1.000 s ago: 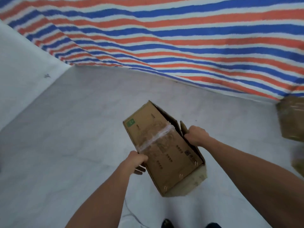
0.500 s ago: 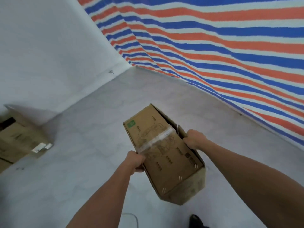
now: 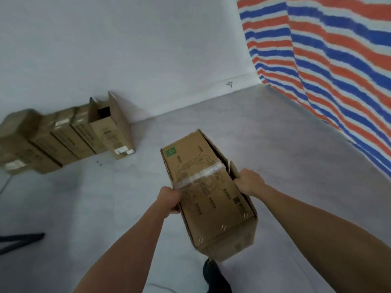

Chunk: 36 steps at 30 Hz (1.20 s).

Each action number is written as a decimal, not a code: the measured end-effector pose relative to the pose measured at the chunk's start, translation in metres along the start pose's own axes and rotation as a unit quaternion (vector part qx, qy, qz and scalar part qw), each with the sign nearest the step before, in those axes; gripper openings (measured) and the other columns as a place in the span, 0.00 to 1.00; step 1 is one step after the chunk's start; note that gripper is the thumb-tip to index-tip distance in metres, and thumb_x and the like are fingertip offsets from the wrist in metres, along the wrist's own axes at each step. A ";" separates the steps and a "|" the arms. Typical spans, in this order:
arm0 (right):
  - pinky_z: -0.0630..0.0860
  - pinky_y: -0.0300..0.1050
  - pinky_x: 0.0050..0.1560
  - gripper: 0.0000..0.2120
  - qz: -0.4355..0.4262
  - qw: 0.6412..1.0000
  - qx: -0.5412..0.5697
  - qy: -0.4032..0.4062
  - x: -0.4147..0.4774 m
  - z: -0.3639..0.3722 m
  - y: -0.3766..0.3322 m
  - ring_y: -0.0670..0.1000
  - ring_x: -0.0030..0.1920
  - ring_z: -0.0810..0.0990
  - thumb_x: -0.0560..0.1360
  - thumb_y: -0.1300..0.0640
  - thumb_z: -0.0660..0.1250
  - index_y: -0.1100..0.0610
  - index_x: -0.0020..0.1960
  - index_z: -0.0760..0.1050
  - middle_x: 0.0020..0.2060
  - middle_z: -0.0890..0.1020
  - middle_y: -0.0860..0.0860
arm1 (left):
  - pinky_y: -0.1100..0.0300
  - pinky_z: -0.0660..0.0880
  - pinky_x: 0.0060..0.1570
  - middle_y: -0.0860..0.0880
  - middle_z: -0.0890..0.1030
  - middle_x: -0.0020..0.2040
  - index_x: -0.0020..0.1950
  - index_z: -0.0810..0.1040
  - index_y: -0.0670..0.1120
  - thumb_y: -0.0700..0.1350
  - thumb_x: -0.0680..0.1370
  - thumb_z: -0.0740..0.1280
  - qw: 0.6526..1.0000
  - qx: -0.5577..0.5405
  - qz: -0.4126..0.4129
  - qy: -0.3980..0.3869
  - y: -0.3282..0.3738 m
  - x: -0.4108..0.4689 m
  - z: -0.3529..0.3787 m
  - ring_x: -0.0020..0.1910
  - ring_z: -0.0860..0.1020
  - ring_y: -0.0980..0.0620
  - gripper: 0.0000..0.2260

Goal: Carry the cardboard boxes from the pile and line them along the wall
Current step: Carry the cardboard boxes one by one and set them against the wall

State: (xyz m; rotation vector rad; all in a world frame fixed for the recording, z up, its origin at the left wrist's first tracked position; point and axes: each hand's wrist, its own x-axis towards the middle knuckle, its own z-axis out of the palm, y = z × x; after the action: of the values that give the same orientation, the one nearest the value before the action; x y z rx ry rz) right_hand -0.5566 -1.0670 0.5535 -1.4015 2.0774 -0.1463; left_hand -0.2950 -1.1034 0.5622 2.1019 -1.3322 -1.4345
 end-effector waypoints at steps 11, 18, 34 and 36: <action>0.63 0.42 0.29 0.17 -0.042 0.999 0.005 -0.023 0.232 -0.069 -0.155 0.51 0.28 0.68 0.77 0.56 0.61 0.55 0.31 0.62 0.29 0.69 0.51 | 0.52 0.81 0.33 0.39 0.78 0.39 0.48 0.73 0.35 0.38 0.77 0.63 0.999 -0.023 -0.010 0.029 0.137 0.203 -0.106 0.31 0.78 0.44 0.05; 0.65 0.42 0.30 0.13 -0.060 0.997 -0.011 -0.043 0.409 -0.077 -0.242 0.52 0.32 0.72 0.77 0.53 0.61 0.55 0.35 0.66 0.33 0.73 0.52 | 0.47 0.83 0.37 0.37 0.81 0.41 0.48 0.77 0.33 0.39 0.77 0.64 0.997 -0.041 -0.014 0.071 0.196 0.356 -0.157 0.35 0.81 0.42 0.08; 0.66 0.43 0.31 0.12 -0.131 0.984 -0.059 -0.104 0.742 -0.081 -0.546 0.52 0.32 0.73 0.76 0.54 0.62 0.56 0.36 0.67 0.34 0.74 0.53 | 0.57 0.79 0.34 0.41 0.79 0.40 0.48 0.76 0.37 0.37 0.78 0.63 0.977 -0.139 -0.087 0.135 0.293 0.675 -0.361 0.37 0.79 0.44 0.04; 0.66 0.43 0.31 0.13 -0.118 0.985 -0.062 -0.109 0.782 -0.068 -0.582 0.53 0.31 0.72 0.76 0.55 0.61 0.55 0.34 0.65 0.32 0.72 0.53 | 0.57 0.76 0.34 0.42 0.75 0.38 0.44 0.74 0.39 0.36 0.79 0.61 0.979 -0.140 -0.086 0.120 0.297 0.722 -0.391 0.34 0.75 0.46 0.05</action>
State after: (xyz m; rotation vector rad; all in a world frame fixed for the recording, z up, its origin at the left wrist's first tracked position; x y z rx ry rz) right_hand -0.3182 -2.0134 0.5142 -1.6588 1.7633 0.0393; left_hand -0.0612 -1.9435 0.5112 2.1559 -0.8244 -1.2927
